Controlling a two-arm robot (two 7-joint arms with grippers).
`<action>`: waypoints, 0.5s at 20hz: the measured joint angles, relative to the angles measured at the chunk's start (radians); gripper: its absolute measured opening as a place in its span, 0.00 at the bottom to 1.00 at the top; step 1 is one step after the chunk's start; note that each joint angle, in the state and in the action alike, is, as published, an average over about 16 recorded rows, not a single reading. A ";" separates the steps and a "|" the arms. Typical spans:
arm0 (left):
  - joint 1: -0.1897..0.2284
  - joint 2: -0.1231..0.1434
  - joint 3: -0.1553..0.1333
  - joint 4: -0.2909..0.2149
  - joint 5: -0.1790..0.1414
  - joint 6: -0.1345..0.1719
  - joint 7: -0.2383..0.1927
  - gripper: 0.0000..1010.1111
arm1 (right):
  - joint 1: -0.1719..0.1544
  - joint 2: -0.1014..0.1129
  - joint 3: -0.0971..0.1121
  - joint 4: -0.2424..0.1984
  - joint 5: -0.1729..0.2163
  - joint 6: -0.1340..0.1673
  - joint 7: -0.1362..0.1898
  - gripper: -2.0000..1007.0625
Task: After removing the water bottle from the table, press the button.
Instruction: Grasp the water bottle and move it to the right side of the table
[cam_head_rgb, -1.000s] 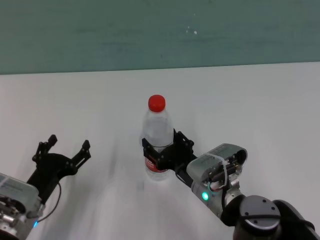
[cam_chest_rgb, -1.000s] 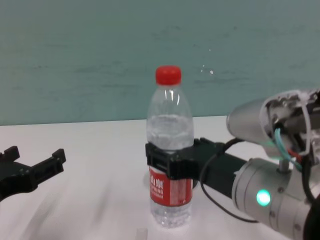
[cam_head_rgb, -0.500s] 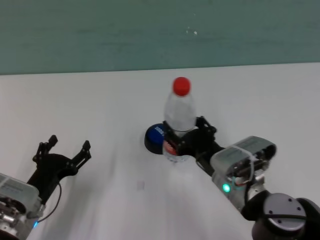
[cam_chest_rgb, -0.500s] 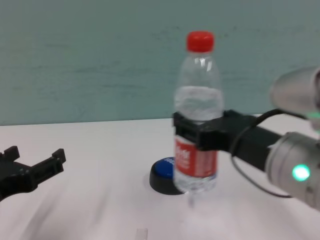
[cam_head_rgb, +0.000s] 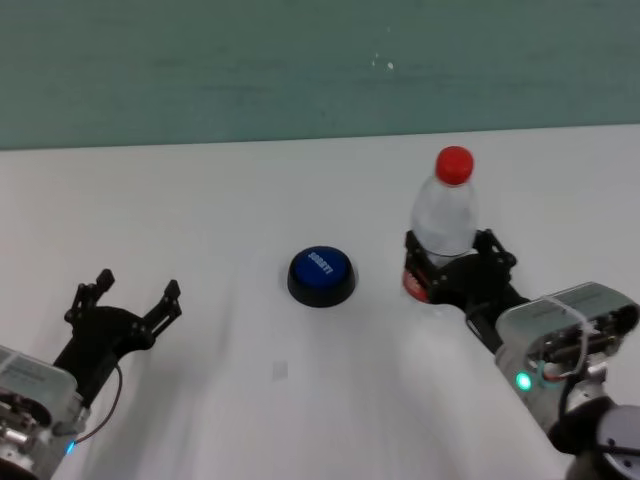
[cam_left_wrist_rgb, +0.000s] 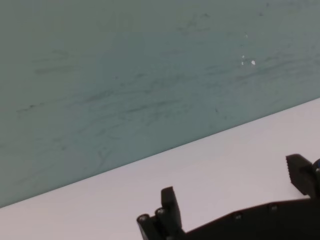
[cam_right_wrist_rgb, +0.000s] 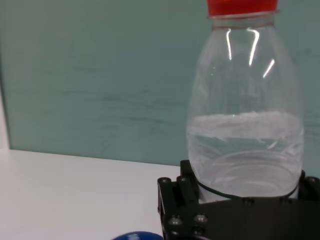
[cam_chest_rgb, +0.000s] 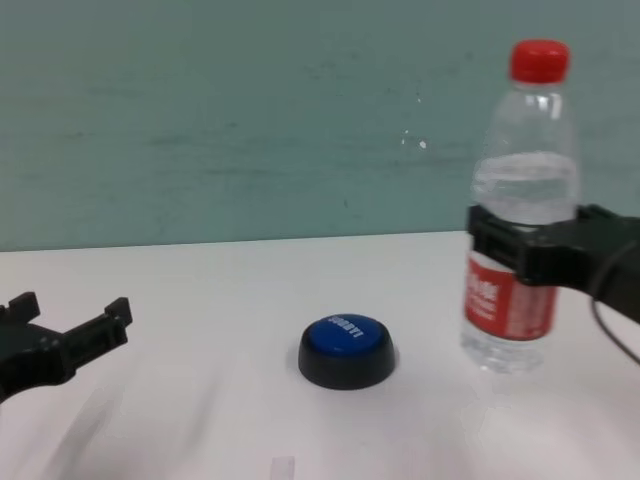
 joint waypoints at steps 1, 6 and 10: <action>0.000 0.000 0.000 0.000 0.000 0.000 0.000 0.99 | -0.009 0.001 0.011 -0.006 -0.001 -0.002 -0.004 0.72; 0.000 0.000 0.000 0.000 0.000 0.000 0.000 0.99 | -0.045 0.001 0.063 -0.022 -0.005 -0.013 -0.022 0.72; 0.000 0.000 0.000 0.000 0.000 0.000 0.000 0.99 | -0.064 -0.003 0.096 -0.022 -0.007 -0.021 -0.030 0.72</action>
